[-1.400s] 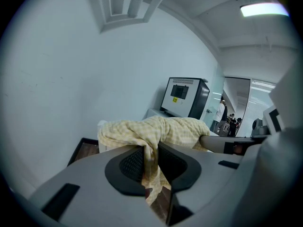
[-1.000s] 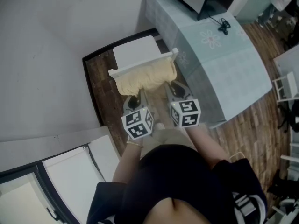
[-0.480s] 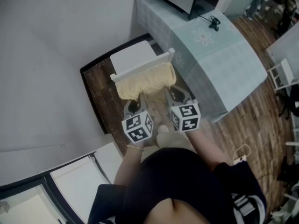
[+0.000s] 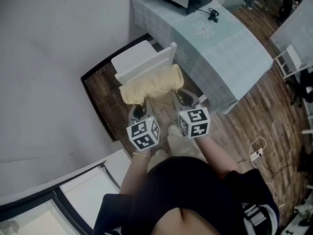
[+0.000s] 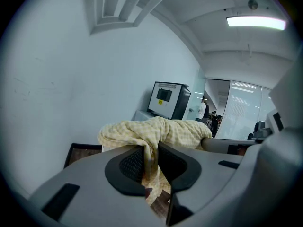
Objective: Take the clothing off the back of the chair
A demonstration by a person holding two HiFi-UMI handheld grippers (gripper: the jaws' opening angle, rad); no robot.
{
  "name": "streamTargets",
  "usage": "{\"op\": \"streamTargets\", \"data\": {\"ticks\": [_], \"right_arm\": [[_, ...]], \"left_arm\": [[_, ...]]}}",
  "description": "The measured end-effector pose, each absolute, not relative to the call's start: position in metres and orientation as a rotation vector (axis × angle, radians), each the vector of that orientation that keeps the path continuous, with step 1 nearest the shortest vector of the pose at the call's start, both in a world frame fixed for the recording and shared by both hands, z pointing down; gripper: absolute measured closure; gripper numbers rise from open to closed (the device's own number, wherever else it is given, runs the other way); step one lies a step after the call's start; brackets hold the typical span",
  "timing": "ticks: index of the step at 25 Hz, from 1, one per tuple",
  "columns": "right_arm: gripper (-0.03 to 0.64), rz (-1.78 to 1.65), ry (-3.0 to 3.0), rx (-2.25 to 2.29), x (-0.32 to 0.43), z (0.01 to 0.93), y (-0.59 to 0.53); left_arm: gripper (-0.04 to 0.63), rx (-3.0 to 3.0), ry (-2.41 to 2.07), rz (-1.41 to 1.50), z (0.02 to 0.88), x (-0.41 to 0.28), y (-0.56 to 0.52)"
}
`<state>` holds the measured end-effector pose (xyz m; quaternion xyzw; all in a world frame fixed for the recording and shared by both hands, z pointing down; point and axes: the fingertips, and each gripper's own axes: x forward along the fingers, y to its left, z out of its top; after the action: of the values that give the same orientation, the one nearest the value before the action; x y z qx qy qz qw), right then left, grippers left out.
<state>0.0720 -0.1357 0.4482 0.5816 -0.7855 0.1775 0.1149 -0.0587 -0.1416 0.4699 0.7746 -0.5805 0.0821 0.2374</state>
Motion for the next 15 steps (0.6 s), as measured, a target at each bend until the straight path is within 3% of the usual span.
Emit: {"op": "streamTargets", "data": {"ticks": [15], "right_arm": [[0.552,0.492,-2.244,1.816,0.061,0.438,-0.055]], "left_arm": [[0.534,2.216,-1.503,0.226,0.46,-0.069,-0.073]]}}
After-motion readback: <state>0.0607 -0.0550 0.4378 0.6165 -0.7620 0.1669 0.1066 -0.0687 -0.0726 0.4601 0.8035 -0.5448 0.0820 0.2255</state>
